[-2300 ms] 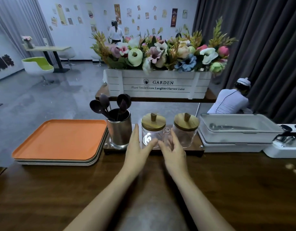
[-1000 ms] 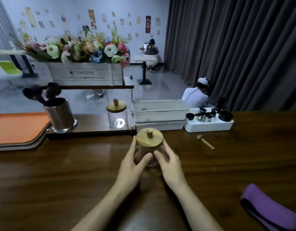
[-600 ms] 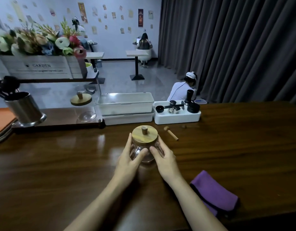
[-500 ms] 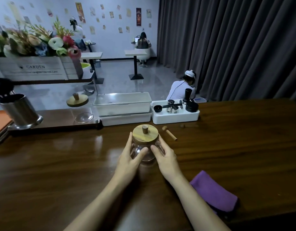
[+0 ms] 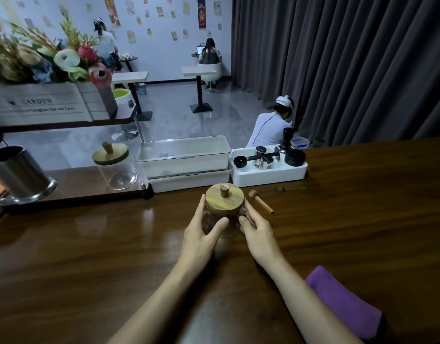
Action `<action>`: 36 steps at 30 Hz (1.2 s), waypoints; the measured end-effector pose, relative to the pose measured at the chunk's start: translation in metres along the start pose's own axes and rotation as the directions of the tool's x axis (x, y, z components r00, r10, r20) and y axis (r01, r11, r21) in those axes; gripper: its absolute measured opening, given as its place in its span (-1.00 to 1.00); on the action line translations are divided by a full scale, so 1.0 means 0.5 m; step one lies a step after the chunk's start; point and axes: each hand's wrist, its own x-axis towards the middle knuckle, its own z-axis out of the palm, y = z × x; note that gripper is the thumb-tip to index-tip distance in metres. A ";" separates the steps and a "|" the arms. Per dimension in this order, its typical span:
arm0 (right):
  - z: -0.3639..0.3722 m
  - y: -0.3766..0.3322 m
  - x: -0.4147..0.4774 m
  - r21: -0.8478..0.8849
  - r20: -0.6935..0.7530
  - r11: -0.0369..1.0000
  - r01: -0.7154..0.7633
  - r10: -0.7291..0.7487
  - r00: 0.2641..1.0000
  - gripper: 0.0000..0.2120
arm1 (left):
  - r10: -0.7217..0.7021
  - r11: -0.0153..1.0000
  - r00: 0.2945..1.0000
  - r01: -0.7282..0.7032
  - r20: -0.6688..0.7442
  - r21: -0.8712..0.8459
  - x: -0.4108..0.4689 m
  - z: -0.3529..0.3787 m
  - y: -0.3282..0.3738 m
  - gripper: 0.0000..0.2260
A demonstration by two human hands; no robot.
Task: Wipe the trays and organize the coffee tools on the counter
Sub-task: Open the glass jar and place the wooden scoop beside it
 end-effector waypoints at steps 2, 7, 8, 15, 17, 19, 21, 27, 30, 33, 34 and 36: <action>-0.009 0.003 0.001 -0.005 0.015 1.000 -0.012 0.012 1.000 -0.53 | 0.005 1.000 1.000 -0.006 -0.020 -0.007 0.004 0.000 -0.009 -0.18; -0.050 -0.030 0.027 -0.132 -0.119 0.990 0.044 -0.059 0.991 -0.61 | -0.010 1.000 0.998 0.010 -0.057 0.004 0.017 0.004 -0.023 -0.09; -0.053 -0.042 0.038 -0.160 -0.101 0.984 0.071 -0.088 0.991 -0.60 | -0.017 1.000 0.998 0.017 -0.055 0.008 0.020 0.005 -0.024 -0.05; -0.022 -0.093 0.097 -0.265 0.146 0.953 0.145 -0.109 0.983 -0.63 | -0.036 0.997 0.996 0.042 -0.085 0.065 0.027 0.032 -0.017 -0.01; -0.020 -0.082 0.107 -0.242 0.137 0.956 0.164 -0.133 0.982 -0.67 | -0.029 0.996 0.994 0.038 -0.103 0.086 0.023 0.038 -0.018 -0.10; -0.015 -0.081 0.110 -0.197 0.122 0.963 0.183 -0.161 0.979 -0.69 | -0.003 0.992 0.991 0.020 -0.131 0.122 0.019 0.044 -0.013 -0.20; -0.009 -0.078 0.115 -0.168 0.111 0.968 0.184 -0.167 0.980 -0.71 | 0.015 0.990 0.987 0.008 -0.161 0.140 0.017 0.048 -0.008 -0.28; 0.002 -0.067 0.122 -0.113 0.091 0.975 0.190 -0.181 0.979 -0.74 | 0.042 0.977 0.980 0.001 -0.196 0.213 0.017 0.051 -0.002 -0.31; 0.004 -0.066 0.121 -0.093 0.090 0.973 0.211 -0.203 0.975 -0.73 | 0.046 0.975 0.978 0.002 -0.206 0.224 0.016 0.051 -0.003 -0.31; 0.007 -0.071 0.121 -0.070 0.093 0.975 0.210 -0.203 0.975 -0.71 | 0.041 0.973 0.977 0.009 -0.210 0.231 0.017 0.050 -0.006 -0.30; 0.008 -0.074 0.119 -0.069 0.094 0.975 0.213 -0.206 0.974 -0.70 | 0.041 0.973 0.976 0.010 -0.212 0.232 0.017 0.049 -0.007 -0.30; 0.008 -0.078 0.117 -0.072 0.091 0.971 0.227 -0.220 0.971 -0.70 | 0.036 0.975 0.977 0.012 -0.212 0.221 0.018 0.049 -0.009 -0.32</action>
